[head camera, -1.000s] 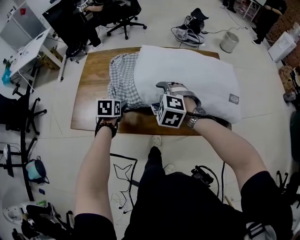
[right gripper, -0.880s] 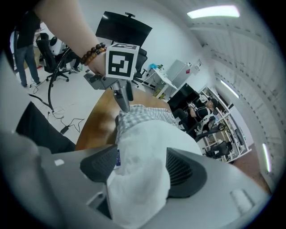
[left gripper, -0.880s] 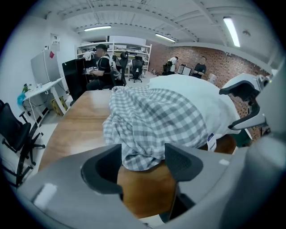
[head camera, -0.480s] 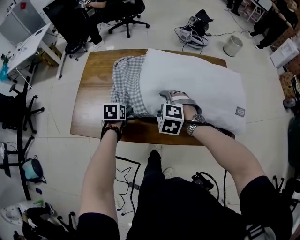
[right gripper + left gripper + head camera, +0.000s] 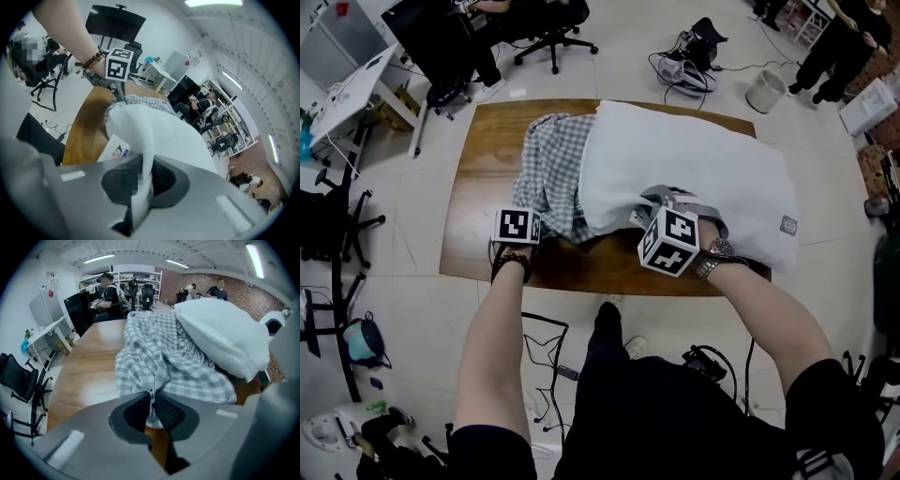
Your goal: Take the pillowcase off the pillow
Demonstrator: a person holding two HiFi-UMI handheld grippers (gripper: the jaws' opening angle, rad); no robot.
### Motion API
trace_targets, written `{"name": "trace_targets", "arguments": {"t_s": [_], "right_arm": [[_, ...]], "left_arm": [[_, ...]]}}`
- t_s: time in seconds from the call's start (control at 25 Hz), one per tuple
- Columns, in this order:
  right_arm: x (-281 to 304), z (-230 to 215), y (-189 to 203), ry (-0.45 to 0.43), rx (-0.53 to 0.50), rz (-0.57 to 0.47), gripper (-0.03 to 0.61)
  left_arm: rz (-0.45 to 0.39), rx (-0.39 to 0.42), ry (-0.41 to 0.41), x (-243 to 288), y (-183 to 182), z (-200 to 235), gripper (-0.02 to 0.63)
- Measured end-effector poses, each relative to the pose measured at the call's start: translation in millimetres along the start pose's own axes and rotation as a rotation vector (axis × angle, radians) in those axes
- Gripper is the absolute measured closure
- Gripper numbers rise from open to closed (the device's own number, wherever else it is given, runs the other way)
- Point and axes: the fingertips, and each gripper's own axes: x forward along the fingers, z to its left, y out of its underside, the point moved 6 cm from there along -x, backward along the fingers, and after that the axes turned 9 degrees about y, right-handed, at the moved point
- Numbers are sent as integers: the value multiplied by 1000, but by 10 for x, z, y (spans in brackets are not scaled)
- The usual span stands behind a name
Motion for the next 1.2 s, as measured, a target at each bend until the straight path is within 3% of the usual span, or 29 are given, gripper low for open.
{"name": "trace_targets", "arguments": {"t_s": [0.28,0.6,0.72,0.8,0.96,1.2], "right_arm": [[-119,14,123,15,50,25,563],[-121,109,87,2,27,44,560],[-135,150,85,-2,19,42,541],[-158,184,88,-10,15,35,491],[-312,239,6,-27,18,18,402],[-709,338,57,-8,61,-36,396]], "left_arm": [[-17,-72,-110,-577,220,510,583],[-11,-141,-198,-991,591,867,583],[-19,-144,-214,-1092,662,861,580],[-23,-135,-213,-1133,688,803,561],[-56,-110,-227,-1306,680,702,453],[-159,-50,-255,-1484,633,297,408]]}}
